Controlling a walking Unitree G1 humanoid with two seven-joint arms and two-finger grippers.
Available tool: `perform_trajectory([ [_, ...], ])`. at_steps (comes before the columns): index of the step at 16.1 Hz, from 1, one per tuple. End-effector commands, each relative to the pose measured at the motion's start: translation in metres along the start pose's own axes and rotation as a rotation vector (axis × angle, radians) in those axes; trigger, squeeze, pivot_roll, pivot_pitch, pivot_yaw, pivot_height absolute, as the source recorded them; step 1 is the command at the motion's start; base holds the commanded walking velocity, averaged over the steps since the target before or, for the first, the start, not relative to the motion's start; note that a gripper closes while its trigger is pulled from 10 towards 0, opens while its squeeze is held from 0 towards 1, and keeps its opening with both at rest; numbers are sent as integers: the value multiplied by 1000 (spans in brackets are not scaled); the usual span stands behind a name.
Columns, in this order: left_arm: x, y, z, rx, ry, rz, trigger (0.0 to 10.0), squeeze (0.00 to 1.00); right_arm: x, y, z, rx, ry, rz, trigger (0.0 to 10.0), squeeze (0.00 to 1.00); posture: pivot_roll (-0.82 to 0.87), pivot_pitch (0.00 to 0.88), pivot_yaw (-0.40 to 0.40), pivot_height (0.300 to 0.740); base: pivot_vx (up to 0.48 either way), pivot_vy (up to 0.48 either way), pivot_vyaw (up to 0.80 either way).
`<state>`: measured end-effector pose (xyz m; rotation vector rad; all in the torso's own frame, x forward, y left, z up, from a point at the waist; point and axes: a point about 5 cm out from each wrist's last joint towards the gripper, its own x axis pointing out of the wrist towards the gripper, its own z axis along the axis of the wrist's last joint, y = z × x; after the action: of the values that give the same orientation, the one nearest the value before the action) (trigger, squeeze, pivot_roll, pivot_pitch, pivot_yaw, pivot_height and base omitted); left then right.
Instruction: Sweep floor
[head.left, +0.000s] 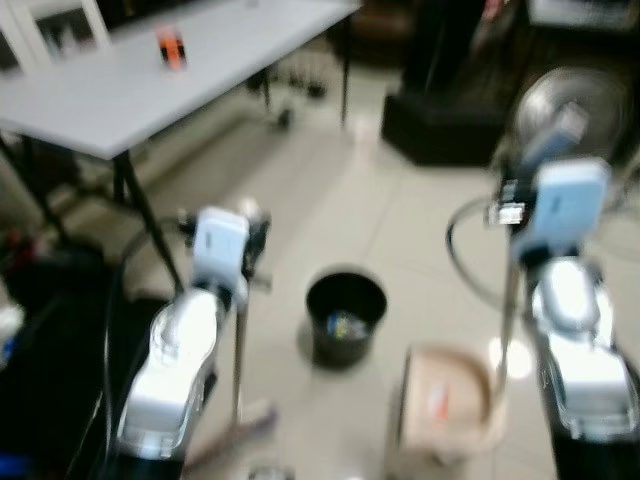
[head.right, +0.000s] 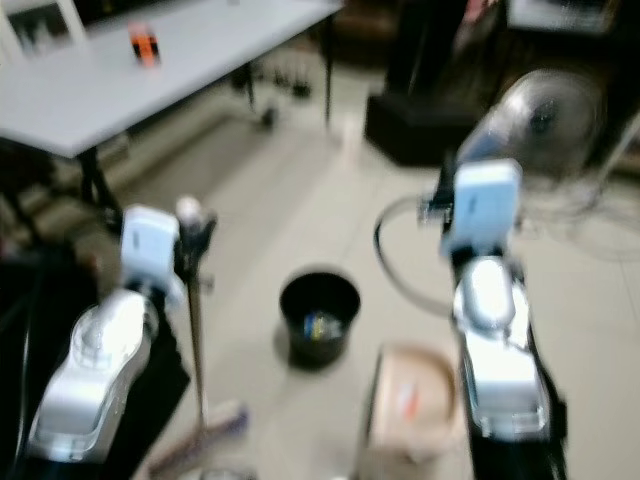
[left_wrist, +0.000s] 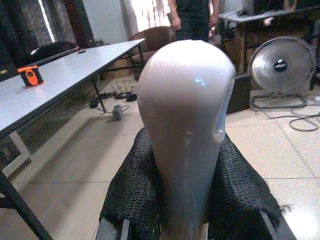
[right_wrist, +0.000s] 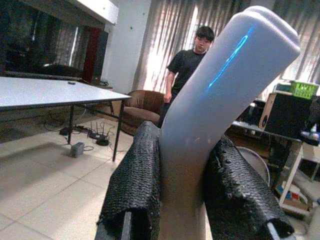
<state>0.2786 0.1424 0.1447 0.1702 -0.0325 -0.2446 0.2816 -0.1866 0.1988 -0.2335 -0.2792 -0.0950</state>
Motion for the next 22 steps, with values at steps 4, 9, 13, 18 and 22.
perform_trajectory([
  [4,8,-6,10,39,-44,-47,10000,0,-8,0,-2,123,48,-23,10000,0,-15,19,46,740,0,0,-122],
  [9,14,-11,14,51,-54,-81,10000,0,-12,-10,-10,93,85,-104,10000,0,-20,28,60,740,0,-111,-380],
  [13,16,-13,14,49,-54,-91,10000,0,-16,-8,-11,106,109,-73,10000,0,-30,26,67,740,0,-278,0],
  [18,16,-15,13,41,-59,-90,10000,0,-15,-5,-7,118,93,-37,10000,0,-45,17,68,740,0,-281,0],
  [22,16,-14,9,0,-31,-76,10000,0,-16,-5,-6,119,91,-37,10000,0,-47,11,67,740,0,-210,0],
])
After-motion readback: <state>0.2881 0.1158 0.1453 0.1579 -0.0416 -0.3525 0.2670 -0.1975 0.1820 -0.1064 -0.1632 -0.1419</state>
